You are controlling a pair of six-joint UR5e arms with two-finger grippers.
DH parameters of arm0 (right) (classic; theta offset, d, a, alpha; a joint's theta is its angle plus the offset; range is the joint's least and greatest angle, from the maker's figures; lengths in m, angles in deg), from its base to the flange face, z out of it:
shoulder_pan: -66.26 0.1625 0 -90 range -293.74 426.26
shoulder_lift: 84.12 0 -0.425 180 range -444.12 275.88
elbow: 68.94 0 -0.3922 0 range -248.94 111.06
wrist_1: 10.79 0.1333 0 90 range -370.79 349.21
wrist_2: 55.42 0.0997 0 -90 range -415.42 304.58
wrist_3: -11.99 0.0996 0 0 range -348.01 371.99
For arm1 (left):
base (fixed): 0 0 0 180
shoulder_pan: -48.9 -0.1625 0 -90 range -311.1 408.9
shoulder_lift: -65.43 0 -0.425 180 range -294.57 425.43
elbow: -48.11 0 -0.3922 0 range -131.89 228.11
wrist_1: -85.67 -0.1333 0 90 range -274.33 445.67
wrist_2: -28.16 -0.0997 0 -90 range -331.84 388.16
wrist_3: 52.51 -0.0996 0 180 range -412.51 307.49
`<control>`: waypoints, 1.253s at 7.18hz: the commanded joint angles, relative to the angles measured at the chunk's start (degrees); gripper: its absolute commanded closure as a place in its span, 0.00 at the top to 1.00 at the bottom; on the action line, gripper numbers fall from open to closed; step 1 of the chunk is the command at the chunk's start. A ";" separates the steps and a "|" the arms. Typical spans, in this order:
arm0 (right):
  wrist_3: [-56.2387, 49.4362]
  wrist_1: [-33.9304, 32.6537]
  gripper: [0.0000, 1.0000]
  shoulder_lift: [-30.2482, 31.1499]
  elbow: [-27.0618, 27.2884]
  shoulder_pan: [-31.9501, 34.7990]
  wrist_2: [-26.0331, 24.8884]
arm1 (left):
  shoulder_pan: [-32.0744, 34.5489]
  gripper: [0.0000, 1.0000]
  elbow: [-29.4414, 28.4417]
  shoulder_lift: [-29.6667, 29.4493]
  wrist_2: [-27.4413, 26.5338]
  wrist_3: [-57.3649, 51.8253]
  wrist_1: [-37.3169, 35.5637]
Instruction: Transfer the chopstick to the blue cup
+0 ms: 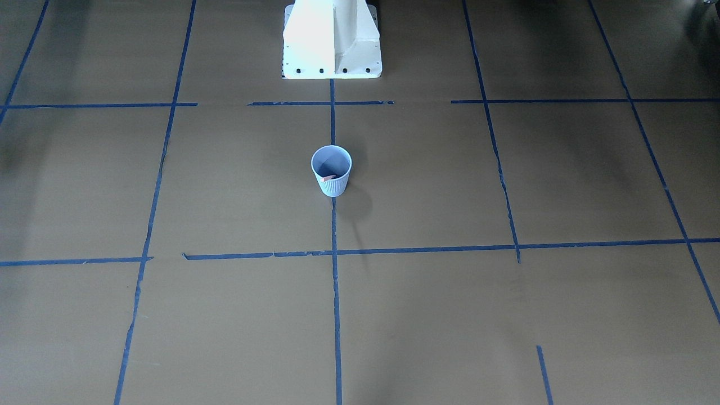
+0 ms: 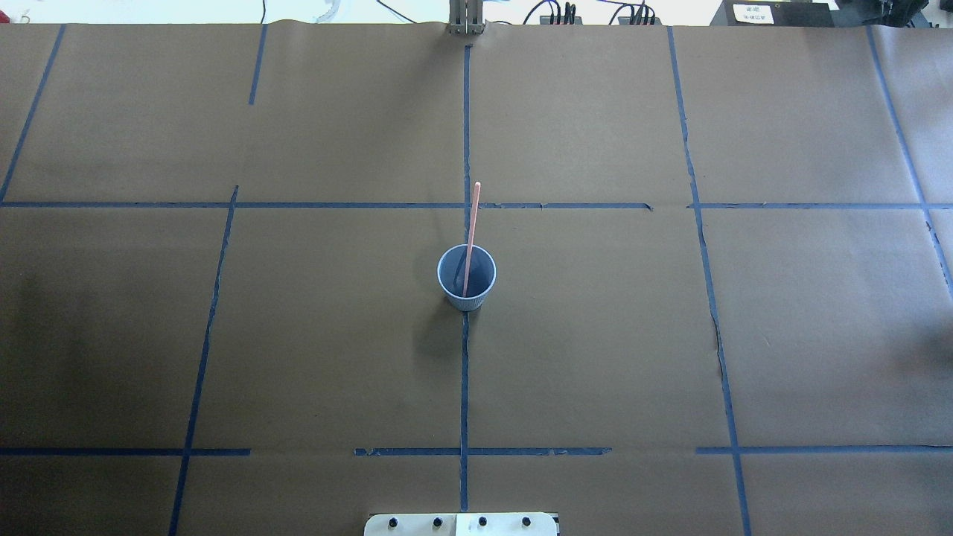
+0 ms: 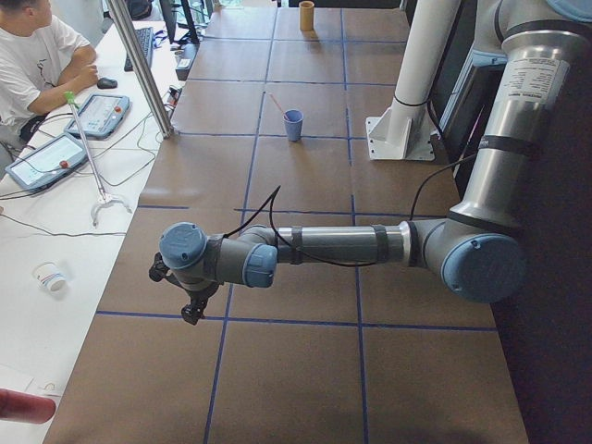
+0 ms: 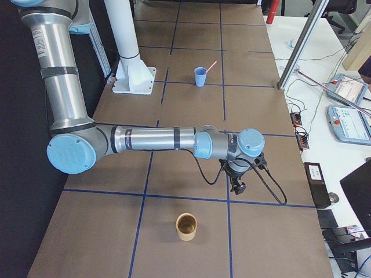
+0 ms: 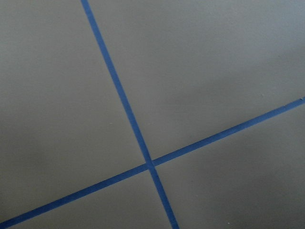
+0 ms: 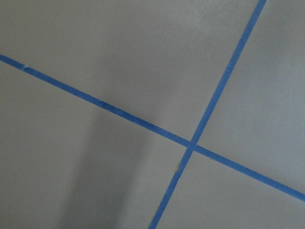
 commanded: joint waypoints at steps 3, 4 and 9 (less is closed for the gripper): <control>0.48 -0.53 1.00 0.31 0.49 1.84 -2.04 | 0.67 1.00 0.67 4.39 -1.33 -5.27 -3.76; 0.49 -3.06 1.00 0.05 0.57 1.67 -2.56 | 0.67 1.00 0.49 4.33 -2.91 -5.54 -3.85; 1.36 -9.40 1.00 0.31 4.53 2.38 -3.80 | -0.12 1.00 14.16 7.46 -5.21 3.93 -17.80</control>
